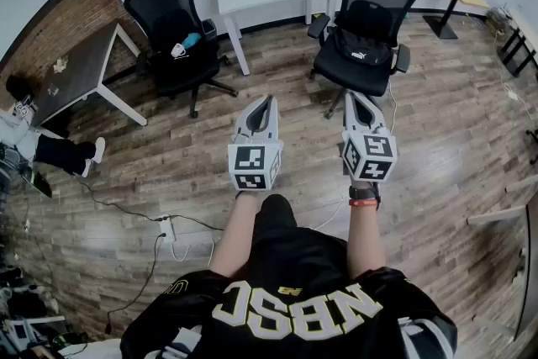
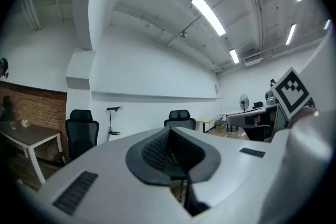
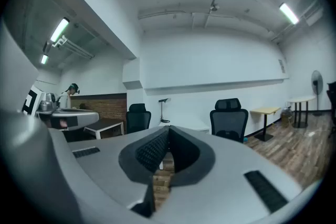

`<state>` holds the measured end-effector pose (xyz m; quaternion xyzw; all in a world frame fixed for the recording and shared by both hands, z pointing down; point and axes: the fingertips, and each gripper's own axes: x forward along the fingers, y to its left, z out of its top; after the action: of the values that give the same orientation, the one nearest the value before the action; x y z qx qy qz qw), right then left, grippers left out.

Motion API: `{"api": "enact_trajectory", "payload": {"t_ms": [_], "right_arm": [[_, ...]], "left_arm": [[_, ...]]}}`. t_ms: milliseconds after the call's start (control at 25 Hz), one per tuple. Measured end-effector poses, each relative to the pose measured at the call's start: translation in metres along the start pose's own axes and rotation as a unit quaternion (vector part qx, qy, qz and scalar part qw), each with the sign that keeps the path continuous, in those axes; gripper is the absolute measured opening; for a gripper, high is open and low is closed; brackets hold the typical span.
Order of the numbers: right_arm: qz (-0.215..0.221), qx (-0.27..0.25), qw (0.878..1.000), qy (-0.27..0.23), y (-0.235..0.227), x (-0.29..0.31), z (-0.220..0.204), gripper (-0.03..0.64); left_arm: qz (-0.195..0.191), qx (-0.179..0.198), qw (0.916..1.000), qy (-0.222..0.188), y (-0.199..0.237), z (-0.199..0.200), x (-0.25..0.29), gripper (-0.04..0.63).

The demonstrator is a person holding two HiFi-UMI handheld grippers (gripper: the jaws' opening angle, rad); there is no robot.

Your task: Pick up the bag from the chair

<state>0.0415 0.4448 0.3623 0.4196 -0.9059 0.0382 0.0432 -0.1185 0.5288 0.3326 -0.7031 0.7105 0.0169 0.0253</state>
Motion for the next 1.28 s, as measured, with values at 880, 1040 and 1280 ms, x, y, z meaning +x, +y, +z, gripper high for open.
{"api": "enact_trajectory", "payload": {"t_ms": [880, 1040, 1280], "right_arm": [[-0.08, 0.071, 0.994, 0.035, -0.053, 0.22, -0.004, 0.006], [-0.101, 0.078, 0.991, 0.051, -0.065, 0.242, -0.016, 0.006], [-0.139, 0.099, 0.983, 0.069, -0.115, 0.262, -0.033, 0.006]], "left_arm": [[-0.154, -0.032, 0.9871, 0.029, 0.078, -0.042, 0.257, 0.014], [-0.177, -0.044, 0.9814, 0.059, 0.085, -0.062, 0.297, 0.015], [-0.203, -0.036, 0.9737, 0.096, 0.063, -0.092, 0.355, 0.015]]}}
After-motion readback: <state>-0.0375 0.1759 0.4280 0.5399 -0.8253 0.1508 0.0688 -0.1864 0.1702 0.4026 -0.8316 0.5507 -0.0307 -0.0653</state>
